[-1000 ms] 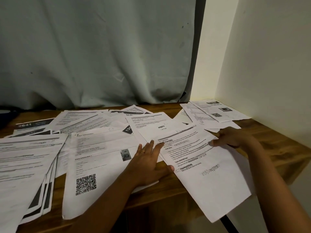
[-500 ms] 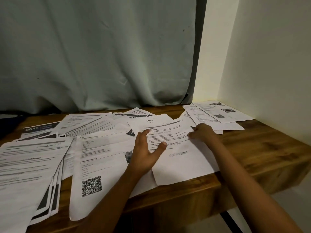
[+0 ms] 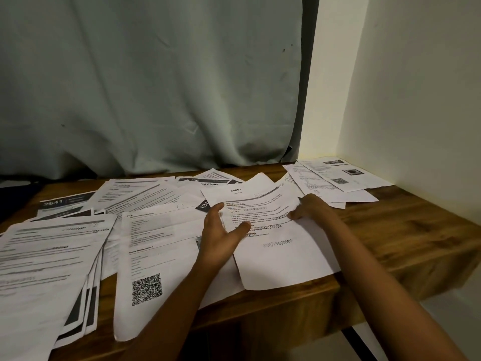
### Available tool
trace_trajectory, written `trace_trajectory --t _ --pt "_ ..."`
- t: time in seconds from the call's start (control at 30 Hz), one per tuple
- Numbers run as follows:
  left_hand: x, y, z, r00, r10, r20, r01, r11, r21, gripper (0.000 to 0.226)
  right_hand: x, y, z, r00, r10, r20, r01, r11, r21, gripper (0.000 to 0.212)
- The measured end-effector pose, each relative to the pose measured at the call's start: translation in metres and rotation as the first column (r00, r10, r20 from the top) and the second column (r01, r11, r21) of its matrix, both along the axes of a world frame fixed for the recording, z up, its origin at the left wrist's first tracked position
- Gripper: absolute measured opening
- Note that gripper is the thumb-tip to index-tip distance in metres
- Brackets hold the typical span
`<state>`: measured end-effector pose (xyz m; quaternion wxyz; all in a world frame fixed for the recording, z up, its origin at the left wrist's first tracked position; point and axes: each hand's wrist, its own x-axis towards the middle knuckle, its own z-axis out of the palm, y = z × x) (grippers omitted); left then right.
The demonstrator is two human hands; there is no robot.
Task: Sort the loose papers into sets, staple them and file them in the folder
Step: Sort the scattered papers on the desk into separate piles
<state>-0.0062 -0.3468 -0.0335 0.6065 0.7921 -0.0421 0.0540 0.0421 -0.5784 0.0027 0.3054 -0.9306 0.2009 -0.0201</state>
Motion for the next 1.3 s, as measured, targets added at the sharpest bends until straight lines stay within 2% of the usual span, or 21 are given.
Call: trace_trajectory --t 0.1,0.2,0.27,0.37,0.47,0.6,0.77,0.97,1.13,1.3 --pt "-0.001 0.003 0.0 0.999 -0.038 -0.029 0.033 0.989 -0.142 0.073 -0.006 -0.01 -0.003 0.994 -0.025 0.108 0.003 0.979 0.202 0.061" --pt "-0.003 0.006 0.0 0.992 -0.123 -0.023 0.109 0.938 -0.329 0.06 -0.016 -0.017 -0.007 0.954 -0.035 0.298 -0.085 0.921 0.38 0.028" --pt "-0.002 0.007 0.003 0.988 -0.15 -0.025 0.129 0.914 -0.384 0.051 -0.024 -0.017 -0.006 0.925 -0.052 0.377 -0.137 0.879 0.458 0.018" --pt "0.0 0.007 0.011 0.983 -0.184 -0.017 0.159 0.89 -0.428 0.05 -0.033 -0.014 0.001 0.88 -0.058 0.471 -0.222 0.827 0.516 0.014" --pt "0.004 0.003 0.04 0.99 -0.133 0.044 0.139 0.913 -0.382 0.049 -0.039 -0.012 0.013 0.834 -0.094 0.543 -0.261 0.801 0.539 0.015" --pt "0.024 -0.002 0.095 0.977 -0.037 0.208 0.082 0.974 -0.212 0.044 -0.041 -0.005 0.037 0.747 -0.185 0.639 -0.337 0.723 0.603 0.02" --pt "0.035 -0.018 0.133 0.938 -0.014 0.346 0.048 0.995 -0.091 0.028 -0.036 0.003 0.061 0.662 -0.205 0.72 -0.39 0.727 0.565 0.026" --pt "0.031 -0.027 0.115 0.928 -0.017 0.371 0.048 0.996 -0.076 0.035 -0.035 0.007 0.052 0.679 -0.164 0.716 -0.382 0.753 0.535 0.029" --pt "0.027 -0.027 0.1 0.935 0.006 0.356 0.014 0.998 -0.055 0.04 -0.037 0.005 0.043 0.696 -0.144 0.703 -0.351 0.786 0.509 0.023" --pt "0.026 -0.031 0.102 0.947 0.019 0.32 -0.015 1.0 -0.015 0.032 -0.031 0.001 0.043 0.695 -0.161 0.701 -0.221 0.879 0.422 0.011"
